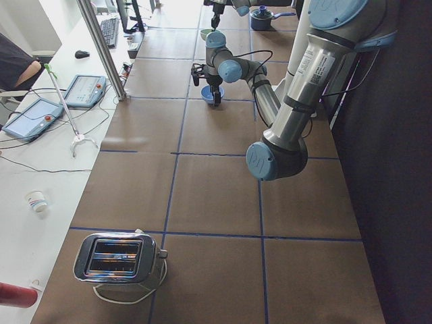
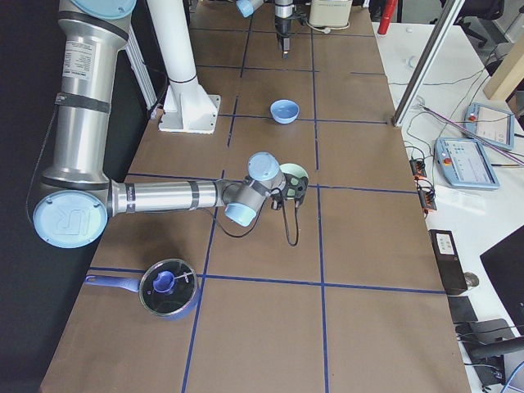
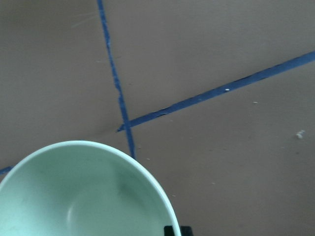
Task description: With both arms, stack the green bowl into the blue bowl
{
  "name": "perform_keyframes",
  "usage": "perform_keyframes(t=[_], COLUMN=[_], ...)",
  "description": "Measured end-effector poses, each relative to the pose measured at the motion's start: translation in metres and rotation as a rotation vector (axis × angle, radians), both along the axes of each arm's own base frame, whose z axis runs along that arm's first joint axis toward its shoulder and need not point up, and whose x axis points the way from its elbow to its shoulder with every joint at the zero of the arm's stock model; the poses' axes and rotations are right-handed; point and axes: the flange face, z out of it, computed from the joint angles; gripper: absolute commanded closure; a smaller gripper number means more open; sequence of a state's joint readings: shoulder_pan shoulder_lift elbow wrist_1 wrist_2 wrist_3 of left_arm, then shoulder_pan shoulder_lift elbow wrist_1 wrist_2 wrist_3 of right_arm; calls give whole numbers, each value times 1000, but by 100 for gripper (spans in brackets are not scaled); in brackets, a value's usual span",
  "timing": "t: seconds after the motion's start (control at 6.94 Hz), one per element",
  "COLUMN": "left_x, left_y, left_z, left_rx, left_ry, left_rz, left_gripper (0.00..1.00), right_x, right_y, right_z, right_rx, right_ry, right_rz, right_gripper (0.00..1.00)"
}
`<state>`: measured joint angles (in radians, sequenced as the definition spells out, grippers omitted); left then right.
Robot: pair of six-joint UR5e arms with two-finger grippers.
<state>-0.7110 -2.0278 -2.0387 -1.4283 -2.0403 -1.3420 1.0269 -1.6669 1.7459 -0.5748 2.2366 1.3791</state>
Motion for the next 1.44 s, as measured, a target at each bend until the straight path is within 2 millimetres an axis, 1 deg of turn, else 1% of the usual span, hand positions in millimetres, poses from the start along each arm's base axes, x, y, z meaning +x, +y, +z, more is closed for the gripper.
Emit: perform_keyframes(t=[0.14,0.29,0.43,0.58,0.72,0.86,1.01,1.15,1.3,1.44], left_x=[4,8,3,-13,-33,-56,-86,-119,-145,-158], left_y=[-4,-9,-13,-20,-28,-36,-47,-57,-61,-61], left_z=[6,14,30,50,71,95,117,137,154,166], left_rx=[11,33,45,60,104,150,160,155,160,166], left_ry=[-20,-40,-65,-99,-144,-191,-212,-206,-199,-201], left_rz=[-18,-40,-67,-74,-40,5,35,69,106,131], left_gripper=[0,0,0,0,0,0,0,0,0,0], right_x=[-19,-43,-69,-95,-122,-155,-195,-230,-258,-280], right_y=[-12,-26,-43,-57,-61,-59,-51,-40,-26,-12], right_z=[-29,-61,-101,-139,-169,-193,-218,-242,-257,-265], right_rx=[29,50,60,66,75,88,94,99,104,107], right_ry=[-32,-51,-60,-62,-58,-47,-23,2,16,23], right_rz=[-15,-37,-58,-76,-89,-96,-98,-101,-108,-109], right_gripper=[100,100,100,100,100,100,100,100,100,100])
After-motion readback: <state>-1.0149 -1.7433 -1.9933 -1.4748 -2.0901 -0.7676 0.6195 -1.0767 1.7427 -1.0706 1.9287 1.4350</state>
